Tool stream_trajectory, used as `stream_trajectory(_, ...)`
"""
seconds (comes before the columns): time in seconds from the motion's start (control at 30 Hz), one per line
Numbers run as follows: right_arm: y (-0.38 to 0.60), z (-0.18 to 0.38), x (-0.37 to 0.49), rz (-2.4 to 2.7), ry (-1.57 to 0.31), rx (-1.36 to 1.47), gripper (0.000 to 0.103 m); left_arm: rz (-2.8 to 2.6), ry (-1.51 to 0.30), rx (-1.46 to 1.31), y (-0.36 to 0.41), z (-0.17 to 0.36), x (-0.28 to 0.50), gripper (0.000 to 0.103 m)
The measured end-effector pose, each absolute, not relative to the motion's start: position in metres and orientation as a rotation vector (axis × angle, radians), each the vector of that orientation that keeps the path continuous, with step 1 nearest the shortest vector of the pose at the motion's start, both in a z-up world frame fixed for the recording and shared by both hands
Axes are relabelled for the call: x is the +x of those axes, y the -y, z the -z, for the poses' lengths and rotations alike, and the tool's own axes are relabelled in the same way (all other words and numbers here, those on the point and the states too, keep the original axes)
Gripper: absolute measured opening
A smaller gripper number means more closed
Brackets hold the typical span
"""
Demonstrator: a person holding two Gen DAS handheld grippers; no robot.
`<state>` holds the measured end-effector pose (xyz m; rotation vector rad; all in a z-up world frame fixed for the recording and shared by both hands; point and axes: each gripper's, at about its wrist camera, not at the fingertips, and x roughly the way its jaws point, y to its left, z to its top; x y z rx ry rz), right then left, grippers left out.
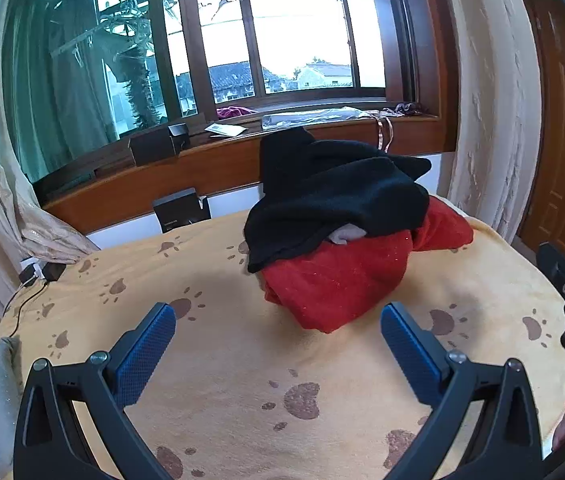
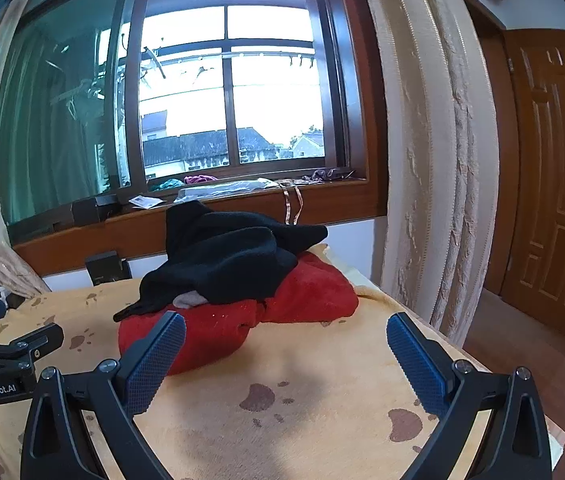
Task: Fold clothes
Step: 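Move the right tool toward the black garment on the red pile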
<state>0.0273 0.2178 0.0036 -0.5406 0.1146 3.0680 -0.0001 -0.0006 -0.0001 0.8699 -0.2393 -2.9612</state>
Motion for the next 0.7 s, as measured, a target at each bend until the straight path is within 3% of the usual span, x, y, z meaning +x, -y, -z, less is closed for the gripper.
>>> stream_trajectory(0.7, -0.177, -0.027, 0.032, -3.147, -0.011, -0.503, 0.103, 2.920, 0.105, 0.818, 0.045, 0.005, 0.000, 0.103)
